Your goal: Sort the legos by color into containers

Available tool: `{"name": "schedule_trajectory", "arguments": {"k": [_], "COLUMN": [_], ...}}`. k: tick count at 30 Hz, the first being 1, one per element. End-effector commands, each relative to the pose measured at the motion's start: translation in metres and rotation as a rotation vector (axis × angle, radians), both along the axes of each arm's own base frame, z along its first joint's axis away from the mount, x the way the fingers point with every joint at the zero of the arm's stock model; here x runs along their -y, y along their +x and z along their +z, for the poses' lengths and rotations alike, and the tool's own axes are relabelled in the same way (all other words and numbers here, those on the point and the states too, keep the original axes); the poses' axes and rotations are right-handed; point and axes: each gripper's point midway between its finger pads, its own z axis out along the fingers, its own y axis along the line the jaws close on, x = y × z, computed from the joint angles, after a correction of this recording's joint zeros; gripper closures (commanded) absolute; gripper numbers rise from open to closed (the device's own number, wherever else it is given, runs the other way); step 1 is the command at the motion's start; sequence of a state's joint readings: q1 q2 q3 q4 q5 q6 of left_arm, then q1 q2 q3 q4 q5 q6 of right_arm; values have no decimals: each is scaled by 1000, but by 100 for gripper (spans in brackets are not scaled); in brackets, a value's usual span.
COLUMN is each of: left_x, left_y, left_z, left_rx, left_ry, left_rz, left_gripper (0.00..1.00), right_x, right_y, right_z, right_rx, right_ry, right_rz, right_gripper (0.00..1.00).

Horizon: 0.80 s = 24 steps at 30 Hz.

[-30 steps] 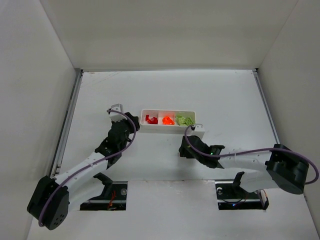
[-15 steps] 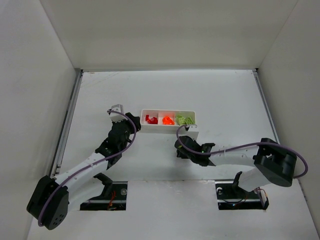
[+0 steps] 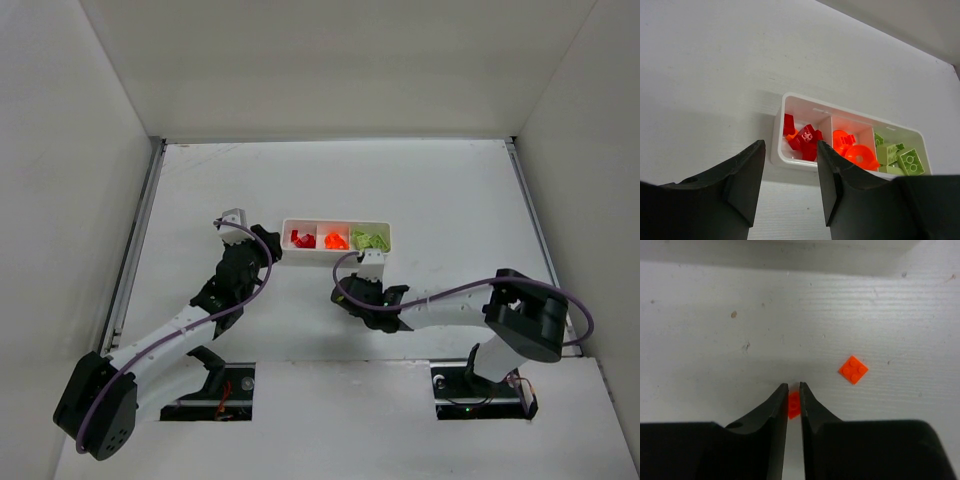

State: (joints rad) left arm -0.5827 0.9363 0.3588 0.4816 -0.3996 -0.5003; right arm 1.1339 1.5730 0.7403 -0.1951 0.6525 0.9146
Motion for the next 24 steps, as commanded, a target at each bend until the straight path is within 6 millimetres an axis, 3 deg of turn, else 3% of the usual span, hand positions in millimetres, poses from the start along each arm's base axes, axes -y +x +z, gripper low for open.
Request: {"name": "schedule_trajectory", "arguments": {"k": [1, 9, 11, 12, 17, 24], "left_x": [0, 1, 1, 0, 0, 5], "left_y": [1, 3, 3, 3, 2, 4], "left_z": [13, 9, 10, 10, 10, 5], "left_rx": [49, 36, 41, 41, 42, 25], "left_ry": [-39, -35, -34, -33, -37, -27], "left_rz": [6, 3, 6, 7, 5, -6], "left_gripper": [57, 57, 57, 57, 57, 57], "right_x": [12, -6, -5, -5, -6, -5], "right_y": [-7, 0, 3, 2, -16, -39], "right_z": [-6, 34, 39, 41, 33, 25], "right_rx": [-26, 38, 50, 52, -6, -82], "right_ry": [-72, 6, -1, 8, 27, 74], "right_rz": [7, 72, 80, 88, 173, 205], "right_gripper": [83, 80, 71, 62, 49, 48]}}
